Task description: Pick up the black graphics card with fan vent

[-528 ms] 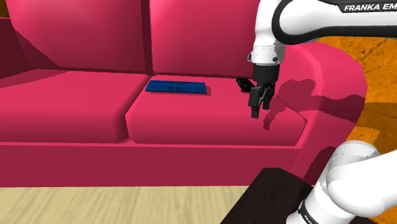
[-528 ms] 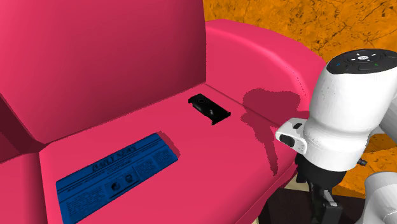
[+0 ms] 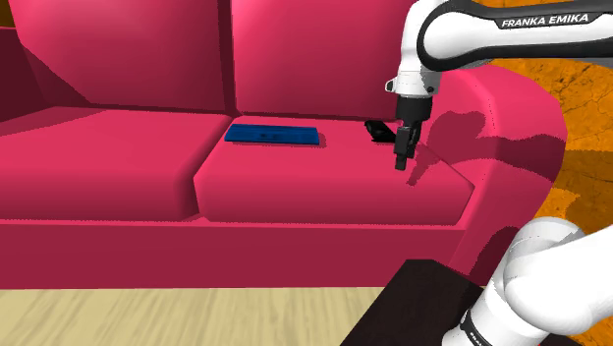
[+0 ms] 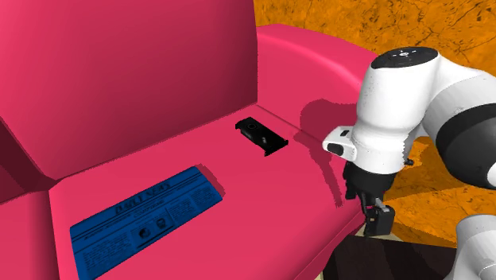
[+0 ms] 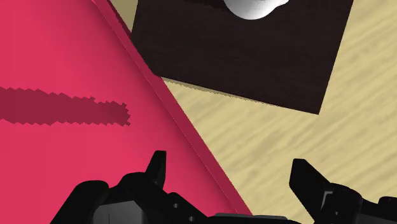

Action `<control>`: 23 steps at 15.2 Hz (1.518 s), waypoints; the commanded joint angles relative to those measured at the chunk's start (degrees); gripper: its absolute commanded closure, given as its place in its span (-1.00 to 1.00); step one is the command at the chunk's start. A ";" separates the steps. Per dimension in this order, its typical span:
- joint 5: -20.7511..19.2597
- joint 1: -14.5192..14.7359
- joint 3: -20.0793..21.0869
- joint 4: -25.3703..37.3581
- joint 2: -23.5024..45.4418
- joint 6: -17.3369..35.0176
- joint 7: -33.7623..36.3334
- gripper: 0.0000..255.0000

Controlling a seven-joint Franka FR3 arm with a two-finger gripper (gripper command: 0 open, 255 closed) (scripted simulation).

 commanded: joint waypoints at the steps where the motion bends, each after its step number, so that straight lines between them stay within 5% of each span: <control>1: -1.76 0.00 -2.61 1.25 1.77 1.25 -5.05 -1.00; 12: -4.45 1.72 -16.53 14.45 18.83 9.10 -32.45 -1.00; 23: 7.89 0.63 -25.44 39.31 44.84 10.14 -61.64 -1.00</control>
